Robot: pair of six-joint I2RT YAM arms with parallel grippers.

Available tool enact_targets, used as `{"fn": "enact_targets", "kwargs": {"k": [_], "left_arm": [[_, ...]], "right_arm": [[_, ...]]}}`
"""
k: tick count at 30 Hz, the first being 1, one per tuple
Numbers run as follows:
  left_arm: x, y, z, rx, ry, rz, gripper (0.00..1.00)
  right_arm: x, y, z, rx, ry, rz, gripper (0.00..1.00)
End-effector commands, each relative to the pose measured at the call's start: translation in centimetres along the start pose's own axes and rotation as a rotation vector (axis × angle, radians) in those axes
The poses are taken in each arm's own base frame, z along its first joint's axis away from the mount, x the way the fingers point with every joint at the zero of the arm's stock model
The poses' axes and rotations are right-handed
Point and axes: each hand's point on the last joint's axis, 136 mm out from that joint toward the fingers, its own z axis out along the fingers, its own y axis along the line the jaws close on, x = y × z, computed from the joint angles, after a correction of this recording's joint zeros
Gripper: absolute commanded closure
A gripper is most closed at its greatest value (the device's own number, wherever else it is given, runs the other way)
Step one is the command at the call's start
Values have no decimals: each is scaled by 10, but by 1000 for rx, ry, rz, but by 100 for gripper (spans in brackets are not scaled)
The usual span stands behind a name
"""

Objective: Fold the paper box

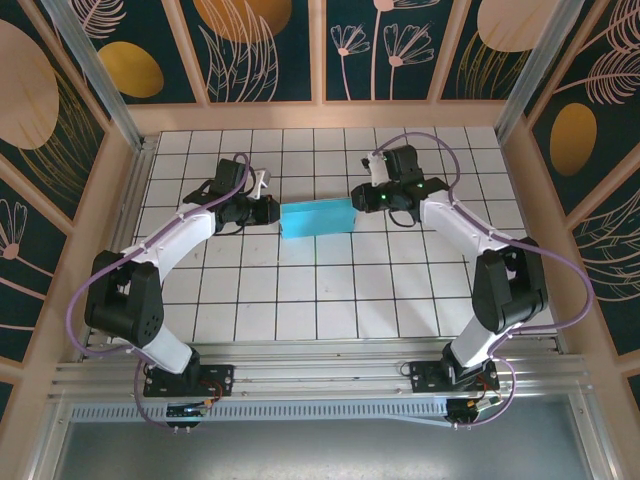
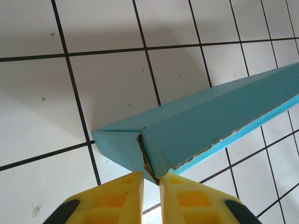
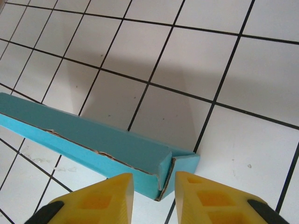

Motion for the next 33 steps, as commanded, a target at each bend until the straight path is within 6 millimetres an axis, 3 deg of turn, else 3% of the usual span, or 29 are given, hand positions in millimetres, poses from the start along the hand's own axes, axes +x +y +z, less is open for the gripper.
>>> {"fn": "enact_targets", "kwargs": {"k": [1,6,13,17,19,22,24,33], "left_arm": [[0,-9,-10,17,5,-9,79],[-5,-15,-17,37,-23,-8,71],[-12,-23,-28,58,-60,4,71],[-22,-30,-38,80,-113,-21,69],[-30,-22,-40,31,-151,-105,66],[-35,-19,-37,42,-183,-280,73],[-37,-19,-36,69,-213,-377,71],[-39,-7,-26,49,-240,-489,68]], "right_arm": [[-22,12,-18,-21,-62,-2,68],[-33,18,-26,-38,-95,16,64],[-44,17,-30,-37,-125,44,62],[-54,6,-30,-21,-137,128,59],[-57,-5,-27,-12,-131,215,59],[-55,-8,-20,-32,-106,293,59],[-54,-6,-15,-51,-86,323,59],[-32,-12,6,-51,21,405,64]]}}
